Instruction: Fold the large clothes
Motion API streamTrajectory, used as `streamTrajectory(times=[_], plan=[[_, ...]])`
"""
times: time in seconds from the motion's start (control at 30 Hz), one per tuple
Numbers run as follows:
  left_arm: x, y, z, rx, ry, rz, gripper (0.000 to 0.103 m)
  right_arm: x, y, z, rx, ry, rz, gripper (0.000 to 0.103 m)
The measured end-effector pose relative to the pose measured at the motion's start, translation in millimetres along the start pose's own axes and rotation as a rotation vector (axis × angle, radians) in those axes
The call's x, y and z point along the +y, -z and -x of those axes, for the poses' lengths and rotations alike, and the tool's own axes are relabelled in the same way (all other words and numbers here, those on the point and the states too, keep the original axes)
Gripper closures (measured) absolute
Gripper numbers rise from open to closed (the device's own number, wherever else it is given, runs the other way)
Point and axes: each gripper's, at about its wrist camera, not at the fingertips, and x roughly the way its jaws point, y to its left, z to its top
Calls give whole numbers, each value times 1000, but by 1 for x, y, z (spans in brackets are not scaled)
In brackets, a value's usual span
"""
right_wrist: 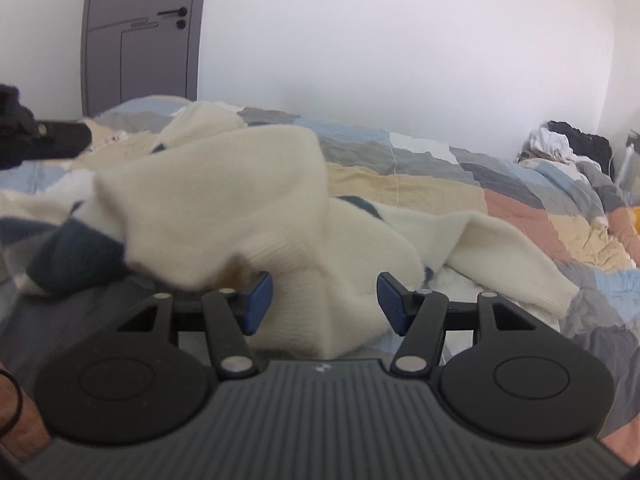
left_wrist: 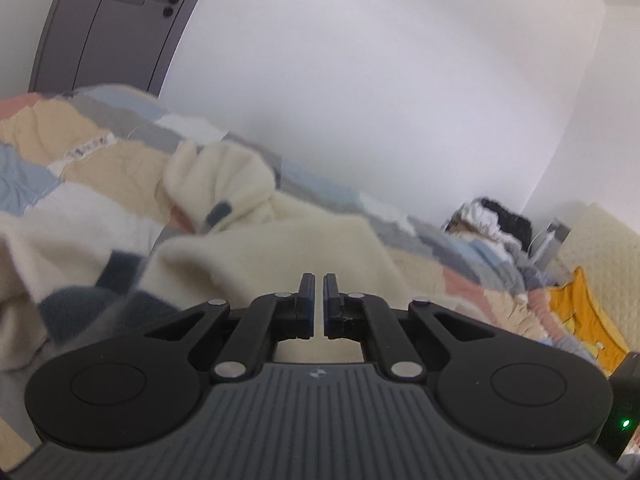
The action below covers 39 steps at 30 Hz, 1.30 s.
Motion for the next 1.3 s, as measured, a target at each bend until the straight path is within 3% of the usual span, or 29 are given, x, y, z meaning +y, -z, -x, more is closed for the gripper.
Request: streamTrajectory(times=[0.13, 0.33, 0.47, 0.67, 0.73, 0.8, 0.83, 0.97, 1.07, 1.23, 1.3], plan=[[7, 6, -17, 92, -24, 1, 98, 3, 2, -11, 54, -21, 2, 43], [21, 9, -30, 149, -91, 22, 98, 21, 4, -14, 54, -99, 62, 42], [27, 9, -35, 165, -109, 37, 97, 29, -1, -26, 6, 17, 100, 39], [16, 15, -46, 200, -81, -38, 96, 5, -16, -26, -89, 40, -31, 41], [5, 18, -48, 194, -53, -92, 82, -4, -21, -22, -104, 9, -87, 41], [-7, 22, -51, 175, -46, -162, 44, -15, -25, -21, -102, -14, -158, 41], [-13, 24, -53, 165, -56, -201, 40, -20, -26, -22, -95, -27, -188, 41], [-43, 39, -66, 172, -124, -407, 38, -35, -27, -30, -54, -74, -288, 41], [-60, 52, -74, 125, -226, -533, 34, -39, -25, -34, -25, -103, -342, 41], [-56, 45, -100, 24, -428, -576, 34, -35, -18, -37, -1, -97, -344, 41], [-44, 38, -109, 3, -477, -558, 33, -31, -14, -39, 16, -88, -327, 41]])
